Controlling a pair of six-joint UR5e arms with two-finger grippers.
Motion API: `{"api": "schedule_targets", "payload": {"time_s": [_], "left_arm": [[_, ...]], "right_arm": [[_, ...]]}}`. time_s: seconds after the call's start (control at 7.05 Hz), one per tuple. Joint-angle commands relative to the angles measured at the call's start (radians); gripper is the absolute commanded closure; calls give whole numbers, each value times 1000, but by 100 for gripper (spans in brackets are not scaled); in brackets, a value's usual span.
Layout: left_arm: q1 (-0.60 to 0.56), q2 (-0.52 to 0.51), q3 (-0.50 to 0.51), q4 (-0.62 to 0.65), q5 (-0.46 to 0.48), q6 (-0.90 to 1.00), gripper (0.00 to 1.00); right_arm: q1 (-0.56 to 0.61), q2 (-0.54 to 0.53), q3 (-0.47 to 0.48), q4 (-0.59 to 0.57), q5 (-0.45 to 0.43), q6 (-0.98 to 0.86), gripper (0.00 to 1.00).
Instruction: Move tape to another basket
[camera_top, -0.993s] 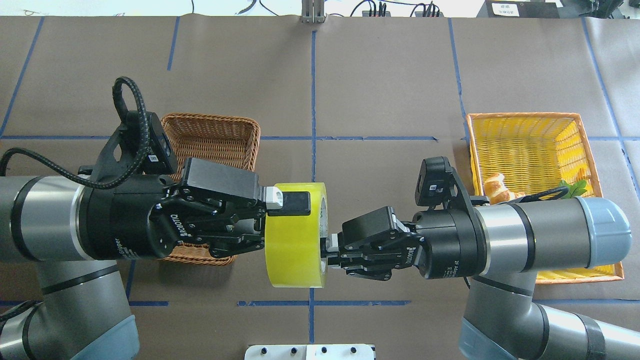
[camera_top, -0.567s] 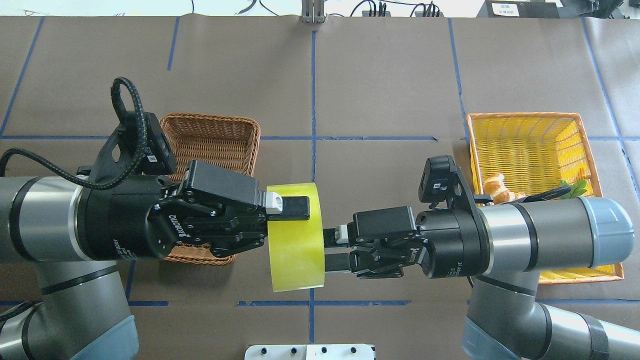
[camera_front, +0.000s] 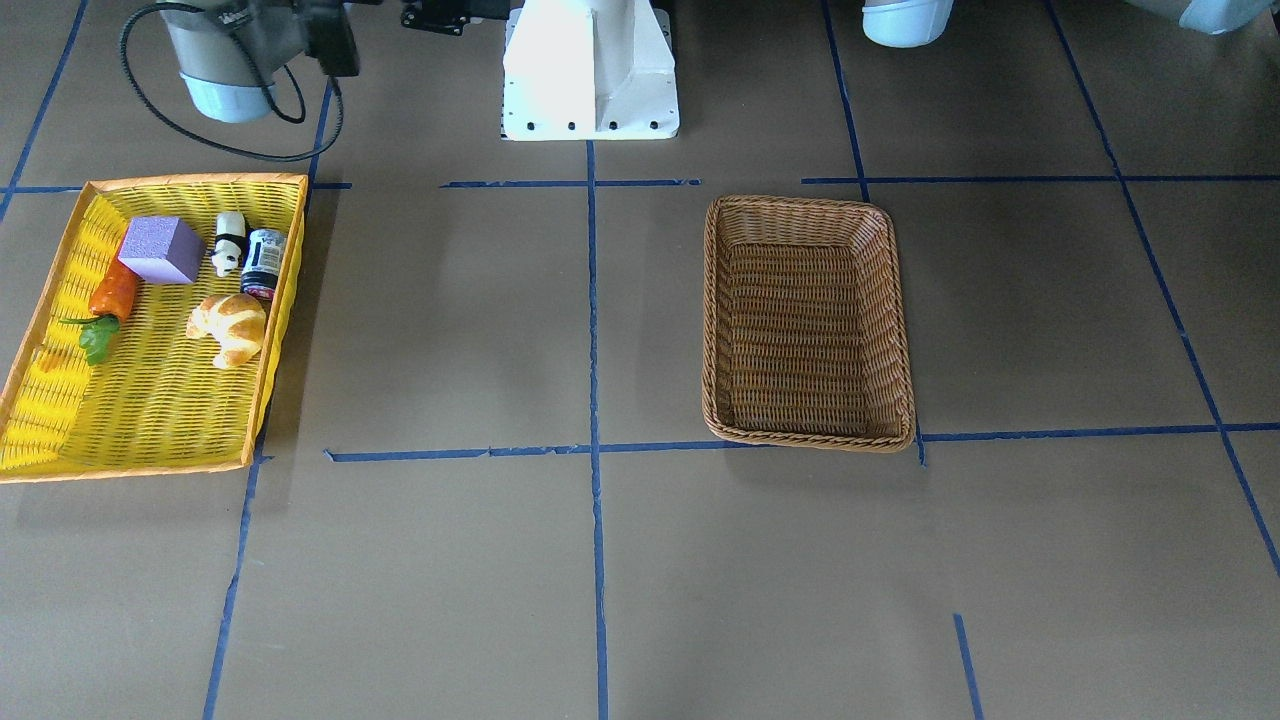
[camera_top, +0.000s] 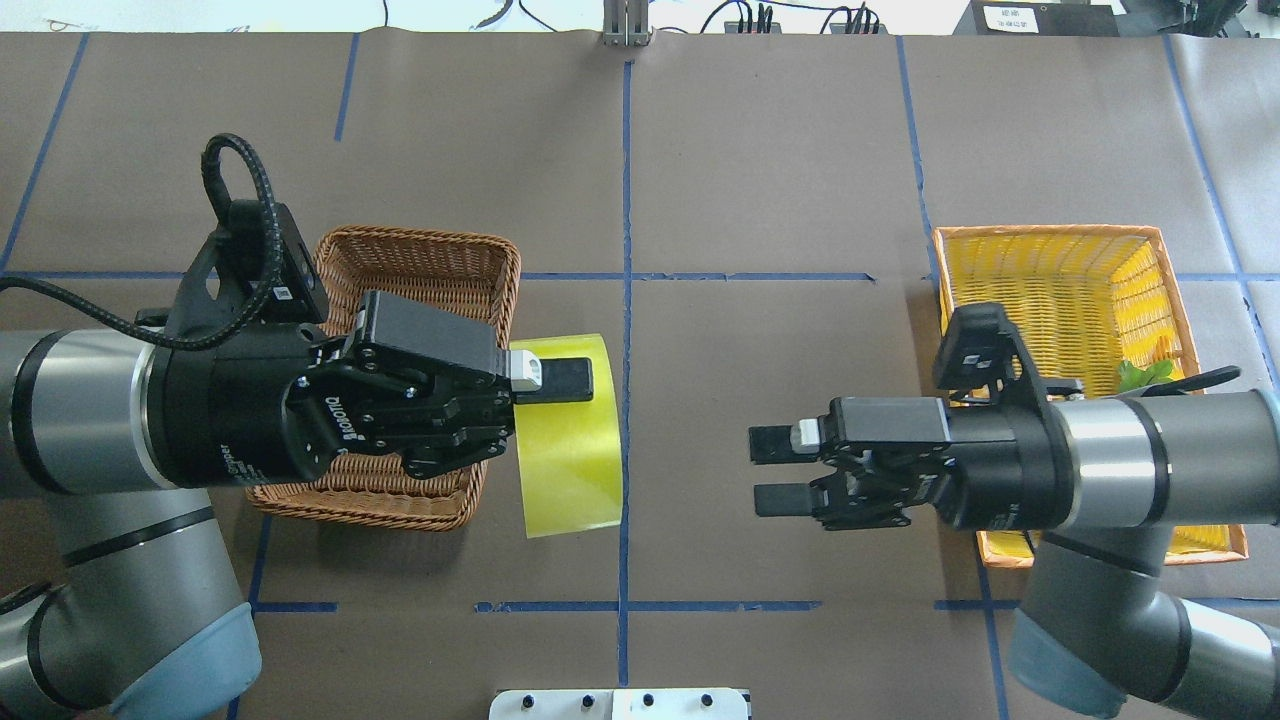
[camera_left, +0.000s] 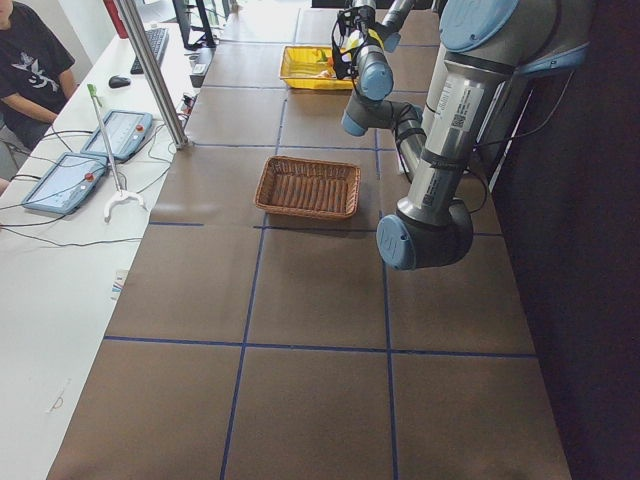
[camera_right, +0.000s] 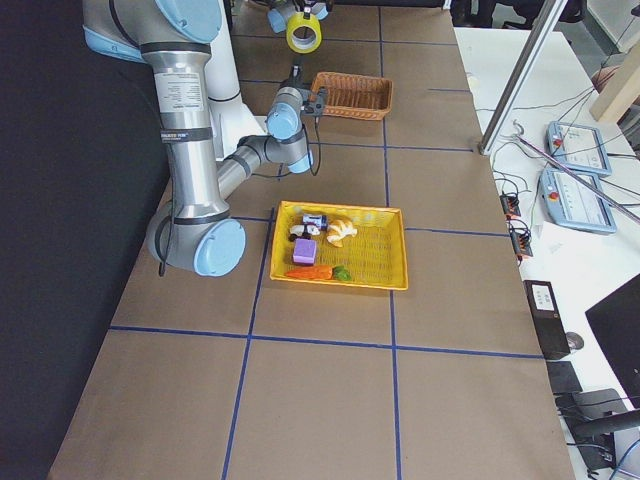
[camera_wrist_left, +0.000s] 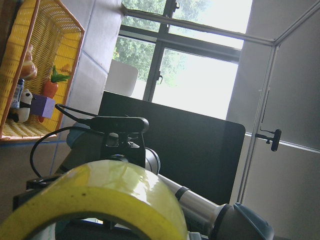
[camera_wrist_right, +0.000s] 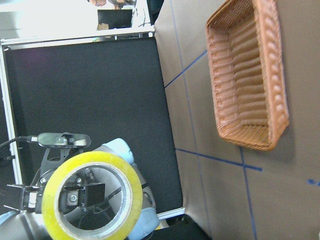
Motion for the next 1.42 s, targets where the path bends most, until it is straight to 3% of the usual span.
{"api": "schedule_targets", "payload": {"time_s": [0.0, 0.28, 0.57, 0.71, 0.99, 1.28], "left_arm": [[-19, 29, 18, 264, -3, 149, 100], [-24, 24, 6, 646, -2, 370, 100], [-68, 21, 19, 968, 7, 572, 100], [-77, 21, 53, 1044, 45, 662, 100], [-71, 1, 229, 1040, 140, 675, 100], [-73, -6, 282, 1039, 158, 736, 99]], "right_arm": [[163, -145, -26, -60, 105, -58, 0], [323, -178, -42, -305, 246, -188, 0], [363, -198, -51, -498, 242, -381, 0], [368, -199, -80, -510, 242, -425, 0], [364, -198, -104, -510, 236, -459, 0], [364, -195, -103, -510, 235, -459, 0]]}}
